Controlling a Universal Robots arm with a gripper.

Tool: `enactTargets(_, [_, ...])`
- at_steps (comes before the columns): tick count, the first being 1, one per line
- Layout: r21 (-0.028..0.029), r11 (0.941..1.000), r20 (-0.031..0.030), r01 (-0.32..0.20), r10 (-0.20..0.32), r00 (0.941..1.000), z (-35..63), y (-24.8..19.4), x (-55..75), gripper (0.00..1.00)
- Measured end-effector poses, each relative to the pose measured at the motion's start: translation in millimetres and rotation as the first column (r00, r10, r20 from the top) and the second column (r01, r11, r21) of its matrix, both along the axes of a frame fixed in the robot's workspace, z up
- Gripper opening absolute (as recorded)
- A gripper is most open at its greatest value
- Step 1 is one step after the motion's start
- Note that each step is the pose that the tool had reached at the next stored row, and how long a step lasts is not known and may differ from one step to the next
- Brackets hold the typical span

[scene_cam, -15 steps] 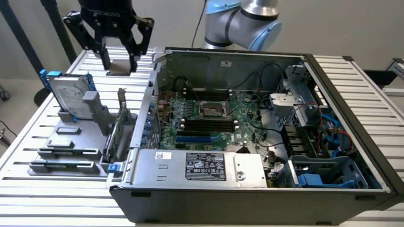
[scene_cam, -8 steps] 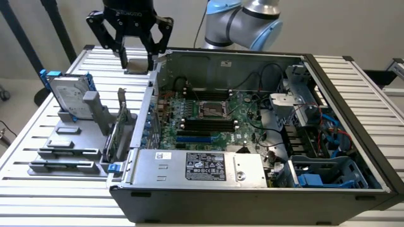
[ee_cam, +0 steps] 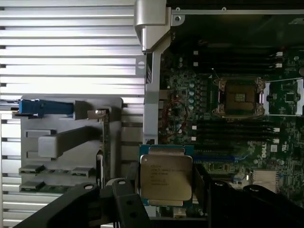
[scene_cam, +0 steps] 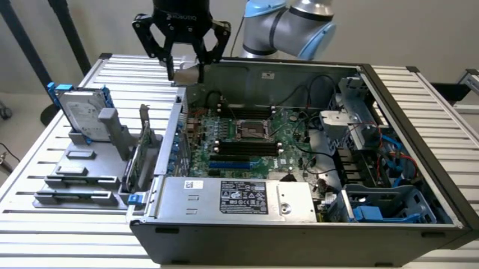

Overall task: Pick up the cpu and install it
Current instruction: 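Pick up the cpu and move it towards the insertion slot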

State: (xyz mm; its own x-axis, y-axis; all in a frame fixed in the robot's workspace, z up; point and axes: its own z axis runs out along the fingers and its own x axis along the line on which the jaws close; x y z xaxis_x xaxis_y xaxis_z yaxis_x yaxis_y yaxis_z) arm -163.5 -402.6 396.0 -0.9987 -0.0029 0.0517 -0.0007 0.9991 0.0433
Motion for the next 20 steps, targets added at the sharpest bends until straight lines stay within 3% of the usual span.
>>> enactTargets(6, [0.0001,1.0,-0.0003,0.0,0.0,1.0,-9.1,10.3,27.6,0.55])
enactTargets(20, [0.0,1.0,-0.0002,0.0,0.0,1.0,-34.5,40.1,91.1,0.55])
